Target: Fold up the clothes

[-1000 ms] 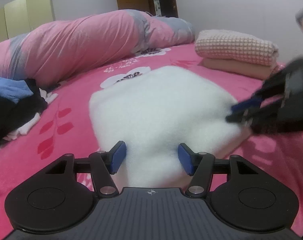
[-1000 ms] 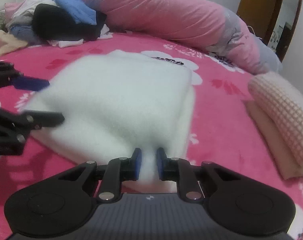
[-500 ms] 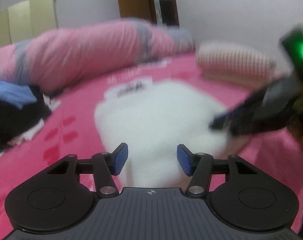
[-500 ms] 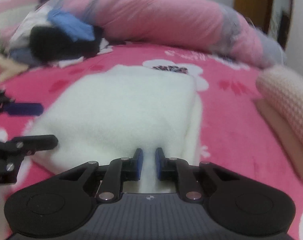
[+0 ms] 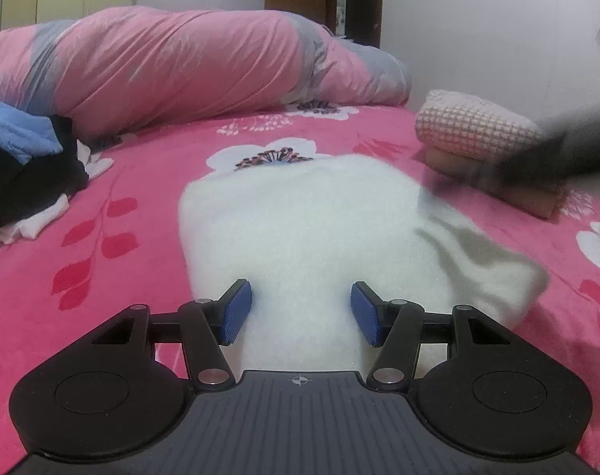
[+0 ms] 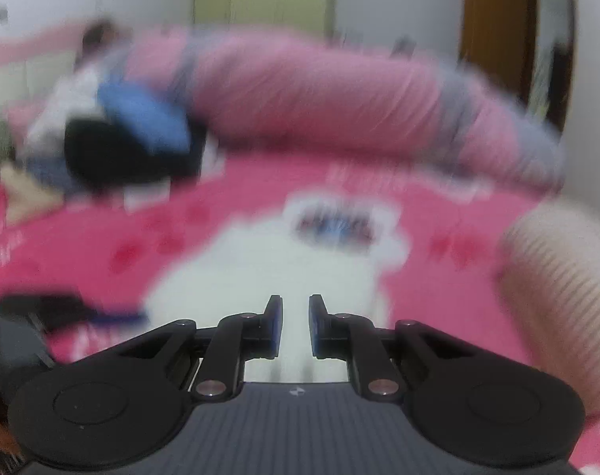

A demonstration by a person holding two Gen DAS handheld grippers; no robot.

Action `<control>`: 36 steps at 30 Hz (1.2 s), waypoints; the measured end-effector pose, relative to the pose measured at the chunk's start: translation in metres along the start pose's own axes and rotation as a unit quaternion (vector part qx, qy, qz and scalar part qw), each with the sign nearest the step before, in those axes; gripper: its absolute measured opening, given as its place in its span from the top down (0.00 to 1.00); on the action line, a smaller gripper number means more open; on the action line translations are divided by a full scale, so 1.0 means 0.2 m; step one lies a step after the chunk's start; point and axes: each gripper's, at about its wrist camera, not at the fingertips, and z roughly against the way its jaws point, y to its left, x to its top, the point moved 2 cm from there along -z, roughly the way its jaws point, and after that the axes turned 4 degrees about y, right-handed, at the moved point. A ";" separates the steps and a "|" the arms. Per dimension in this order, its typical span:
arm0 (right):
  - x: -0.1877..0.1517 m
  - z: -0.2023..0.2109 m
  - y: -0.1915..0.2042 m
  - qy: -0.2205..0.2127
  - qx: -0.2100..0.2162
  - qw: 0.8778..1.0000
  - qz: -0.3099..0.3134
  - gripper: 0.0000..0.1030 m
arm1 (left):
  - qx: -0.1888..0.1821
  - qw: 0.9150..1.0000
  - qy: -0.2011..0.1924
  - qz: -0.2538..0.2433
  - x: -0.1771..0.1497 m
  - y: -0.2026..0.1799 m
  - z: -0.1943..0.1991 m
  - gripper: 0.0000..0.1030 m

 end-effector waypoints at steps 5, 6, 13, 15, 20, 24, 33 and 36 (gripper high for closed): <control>-0.02 0.00 -0.05 -0.014 0.015 0.999 -0.026 0.87 | 0.011 0.999 -0.034 -0.004 0.16 0.02 0.09 0.48; -0.02 -0.01 -0.04 -0.014 0.013 1.000 -0.016 0.87 | 0.013 0.999 -0.043 -0.002 0.19 0.02 0.09 0.48; 0.15 0.12 -0.04 -0.038 0.012 0.999 -0.016 0.87 | 0.007 1.000 0.018 -0.003 0.13 0.04 -0.17 0.45; 0.26 0.20 -0.05 -0.081 -0.001 0.997 -0.012 0.86 | 0.005 1.000 0.021 0.003 0.13 0.04 -0.17 0.45; 0.34 -0.04 -0.13 -0.049 -0.001 0.998 -0.039 0.86 | 0.006 1.000 0.018 0.000 0.13 0.04 -0.15 0.45; 0.17 -0.29 -0.16 -0.014 -0.005 0.999 -0.029 0.87 | 0.012 1.000 0.000 0.029 0.23 0.10 -0.08 0.46; 0.24 -0.23 -0.19 0.006 0.007 0.999 -0.040 0.87 | 0.038 0.994 0.065 0.076 0.27 0.21 -0.41 0.41; 0.38 -0.07 -0.18 -0.040 0.005 0.999 -0.032 0.87 | 0.025 0.994 0.059 0.093 0.26 0.24 -0.38 0.41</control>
